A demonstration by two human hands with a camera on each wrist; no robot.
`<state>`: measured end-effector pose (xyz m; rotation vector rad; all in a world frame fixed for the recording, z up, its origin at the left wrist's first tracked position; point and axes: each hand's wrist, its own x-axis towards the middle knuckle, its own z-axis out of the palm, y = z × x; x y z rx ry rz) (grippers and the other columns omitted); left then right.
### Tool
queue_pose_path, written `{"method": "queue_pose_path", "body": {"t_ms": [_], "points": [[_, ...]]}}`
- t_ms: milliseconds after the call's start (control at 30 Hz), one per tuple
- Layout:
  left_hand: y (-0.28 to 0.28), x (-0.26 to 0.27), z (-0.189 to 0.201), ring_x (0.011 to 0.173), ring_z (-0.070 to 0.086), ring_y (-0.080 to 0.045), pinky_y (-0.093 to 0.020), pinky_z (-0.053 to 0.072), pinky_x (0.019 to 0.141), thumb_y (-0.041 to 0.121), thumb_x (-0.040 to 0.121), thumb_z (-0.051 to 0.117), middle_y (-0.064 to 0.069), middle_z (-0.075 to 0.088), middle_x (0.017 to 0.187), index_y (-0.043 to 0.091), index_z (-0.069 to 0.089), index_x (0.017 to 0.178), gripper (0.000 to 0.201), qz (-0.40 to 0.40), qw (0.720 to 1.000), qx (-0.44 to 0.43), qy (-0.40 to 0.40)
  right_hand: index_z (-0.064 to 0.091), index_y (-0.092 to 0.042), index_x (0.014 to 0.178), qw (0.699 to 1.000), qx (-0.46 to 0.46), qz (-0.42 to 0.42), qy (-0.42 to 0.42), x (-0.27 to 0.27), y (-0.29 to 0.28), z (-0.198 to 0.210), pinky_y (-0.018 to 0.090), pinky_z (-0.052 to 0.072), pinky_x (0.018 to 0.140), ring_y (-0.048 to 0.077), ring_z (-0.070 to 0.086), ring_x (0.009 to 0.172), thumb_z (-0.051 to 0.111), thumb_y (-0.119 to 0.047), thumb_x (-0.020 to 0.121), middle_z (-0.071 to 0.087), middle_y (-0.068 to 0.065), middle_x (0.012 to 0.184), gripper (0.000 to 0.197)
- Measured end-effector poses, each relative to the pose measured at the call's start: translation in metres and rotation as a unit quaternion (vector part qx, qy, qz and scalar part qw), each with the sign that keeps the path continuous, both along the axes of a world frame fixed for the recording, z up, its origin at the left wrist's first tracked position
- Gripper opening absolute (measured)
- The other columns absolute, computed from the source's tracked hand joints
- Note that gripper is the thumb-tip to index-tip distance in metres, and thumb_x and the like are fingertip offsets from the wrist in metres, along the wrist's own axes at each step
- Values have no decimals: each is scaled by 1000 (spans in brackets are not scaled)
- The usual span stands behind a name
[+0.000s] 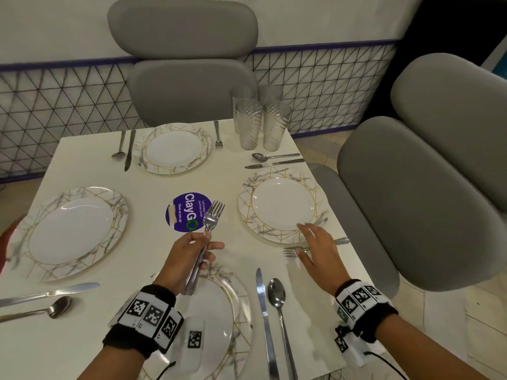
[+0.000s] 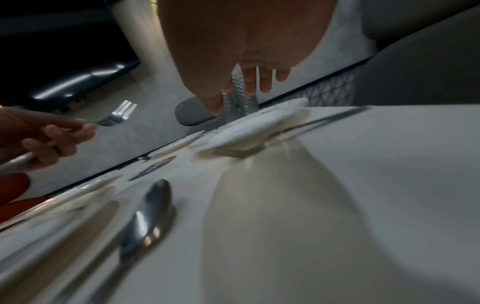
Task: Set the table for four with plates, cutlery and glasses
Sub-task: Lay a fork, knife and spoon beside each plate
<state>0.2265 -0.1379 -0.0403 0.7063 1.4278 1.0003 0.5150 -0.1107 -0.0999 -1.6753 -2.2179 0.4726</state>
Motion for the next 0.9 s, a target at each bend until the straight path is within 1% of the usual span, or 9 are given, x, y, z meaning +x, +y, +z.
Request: {"method": "queue_pose_path", "body": {"t_ms": [133,233,333,400,467,533,667,767,900], "points": [[-16,-23,3,48,57,-10,-18,42,42,18,95,50,-15,73,92,9,51,94,9,18,1000,-2,-6,23,-19,144,992,-57,111,29,-74,25,33,33,18,114,20,30,133,43,-31,96,35,4,145,54],[-29,-47,4,49,56,-10,-21,38,46,19,95,52,-14,74,90,9,50,94,10,36,999,-1,-9,34,-14,139,981,-100,157,59,-147,38,55,32,27,106,22,41,123,44,-31,96,48,8,134,48],[-49,-76,3,52,56,-12,-23,38,49,21,94,53,-14,74,90,9,49,92,12,61,998,1,-14,55,-5,113,960,-164,186,128,-214,40,65,31,39,89,21,53,94,52,-19,93,62,13,107,24],[-65,-97,0,53,56,-13,-22,38,49,23,94,53,-15,74,92,10,48,93,14,73,997,0,-16,55,-12,90,944,-214,186,170,-252,37,66,32,43,87,17,52,87,55,-12,91,60,8,93,1],[-82,-116,-4,54,56,-14,-23,39,49,23,94,53,-15,74,93,10,47,93,15,92,996,-6,-20,52,-19,77,932,-247,193,182,-282,30,63,35,46,86,18,52,86,56,-9,89,58,0,83,16],[-100,-134,-10,54,58,-15,-24,41,51,23,94,53,-14,74,91,11,46,90,14,108,994,-12,-26,54,-15,79,921,-272,211,184,-306,20,56,26,45,80,17,51,86,57,-8,89,55,-8,75,12],[-134,-160,-22,58,64,-18,-24,50,51,20,94,52,-15,74,90,9,47,92,13,118,992,-33,-40,59,-5,88,912,-285,248,161,-337,-4,44,26,39,83,14,50,85,58,-11,88,57,-1,81,6],[-157,-174,-29,68,69,-25,-28,57,59,14,96,49,-22,72,93,6,49,91,10,119,990,-49,-52,63,3,96,915,-286,263,113,-347,-11,35,11,37,70,12,46,75,59,-14,88,55,-3,80,19],[-183,-199,-38,77,72,-26,-29,59,67,11,97,46,-24,70,98,8,48,87,11,164,984,-52,-49,70,-13,81,933,-245,264,20,-354,-14,20,30,37,85,16,48,83,64,-20,83,66,8,98,9]]}}
